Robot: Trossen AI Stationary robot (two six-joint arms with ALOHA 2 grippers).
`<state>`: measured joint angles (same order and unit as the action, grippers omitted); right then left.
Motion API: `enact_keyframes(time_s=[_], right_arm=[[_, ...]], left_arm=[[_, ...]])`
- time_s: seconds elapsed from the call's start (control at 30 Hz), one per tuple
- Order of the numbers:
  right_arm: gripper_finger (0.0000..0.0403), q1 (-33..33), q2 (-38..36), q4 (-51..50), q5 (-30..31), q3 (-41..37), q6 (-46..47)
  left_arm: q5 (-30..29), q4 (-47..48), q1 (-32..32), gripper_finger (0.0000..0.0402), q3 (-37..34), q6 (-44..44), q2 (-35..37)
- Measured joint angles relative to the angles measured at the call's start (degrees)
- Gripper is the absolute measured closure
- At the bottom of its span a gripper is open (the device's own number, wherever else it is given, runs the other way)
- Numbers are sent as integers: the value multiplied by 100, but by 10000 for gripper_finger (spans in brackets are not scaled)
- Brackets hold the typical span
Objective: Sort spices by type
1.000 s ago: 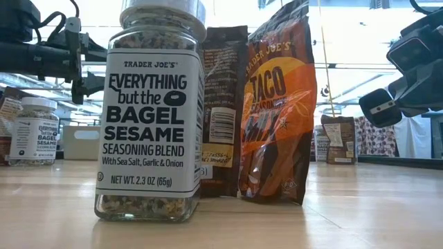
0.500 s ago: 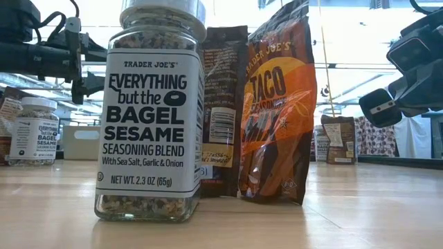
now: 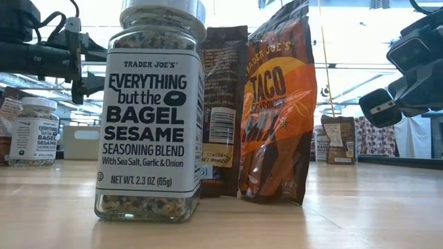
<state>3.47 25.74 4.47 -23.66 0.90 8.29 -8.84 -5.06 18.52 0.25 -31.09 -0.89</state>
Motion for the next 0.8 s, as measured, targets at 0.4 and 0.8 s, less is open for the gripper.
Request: enact_keyframes(time_s=[0.4,0.8], right_arm=[[403,1,-2,0,0,1,0],[403,1,13,1278,127,0,-187]], left_arm=[[0,0,0,100,0,1,0],[0,0,0,100,0,0,-1]])
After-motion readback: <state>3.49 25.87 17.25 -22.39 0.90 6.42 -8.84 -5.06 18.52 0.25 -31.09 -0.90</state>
